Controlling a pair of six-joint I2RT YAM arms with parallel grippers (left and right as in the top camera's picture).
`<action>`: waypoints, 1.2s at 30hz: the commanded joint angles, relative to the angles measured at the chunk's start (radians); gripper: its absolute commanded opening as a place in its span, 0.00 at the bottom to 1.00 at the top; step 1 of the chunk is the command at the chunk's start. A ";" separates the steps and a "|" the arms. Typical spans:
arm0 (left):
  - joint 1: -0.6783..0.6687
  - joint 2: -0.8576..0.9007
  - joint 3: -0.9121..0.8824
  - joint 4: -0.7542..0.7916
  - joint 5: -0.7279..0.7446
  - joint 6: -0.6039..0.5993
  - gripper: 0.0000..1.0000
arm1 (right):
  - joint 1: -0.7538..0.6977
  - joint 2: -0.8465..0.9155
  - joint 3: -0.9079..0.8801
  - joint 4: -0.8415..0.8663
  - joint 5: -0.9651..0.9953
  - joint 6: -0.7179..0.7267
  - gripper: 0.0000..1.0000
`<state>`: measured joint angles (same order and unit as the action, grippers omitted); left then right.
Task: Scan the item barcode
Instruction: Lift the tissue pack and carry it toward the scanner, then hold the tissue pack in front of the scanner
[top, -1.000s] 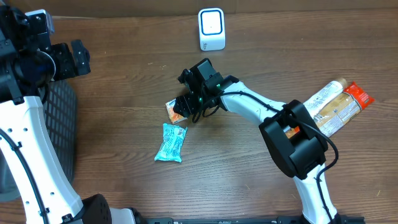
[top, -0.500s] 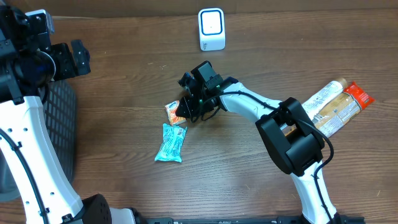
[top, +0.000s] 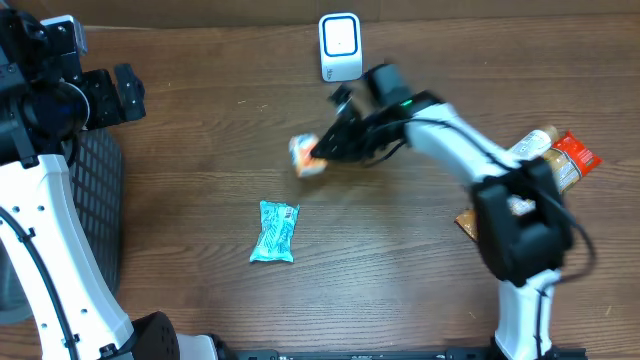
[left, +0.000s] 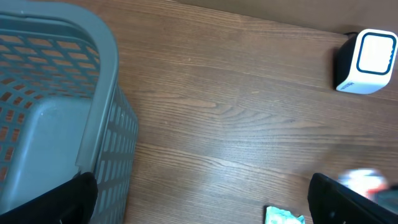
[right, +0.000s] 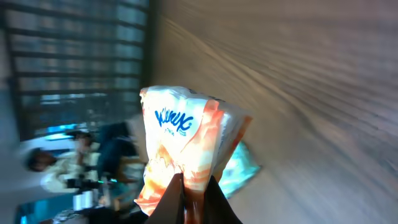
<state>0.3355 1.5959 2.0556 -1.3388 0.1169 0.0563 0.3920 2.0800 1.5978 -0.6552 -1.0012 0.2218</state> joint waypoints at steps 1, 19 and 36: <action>0.004 0.003 0.006 0.003 0.007 0.015 1.00 | -0.053 -0.134 0.014 -0.009 -0.214 -0.048 0.04; 0.004 0.003 0.006 0.003 0.007 0.015 1.00 | -0.223 -0.405 0.014 0.117 -0.534 0.044 0.04; 0.004 0.003 0.006 0.003 0.007 0.014 1.00 | -0.010 -0.398 0.078 -0.106 0.548 0.040 0.03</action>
<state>0.3359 1.5959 2.0556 -1.3392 0.1169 0.0563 0.3607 1.6920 1.6047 -0.7437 -0.7418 0.2611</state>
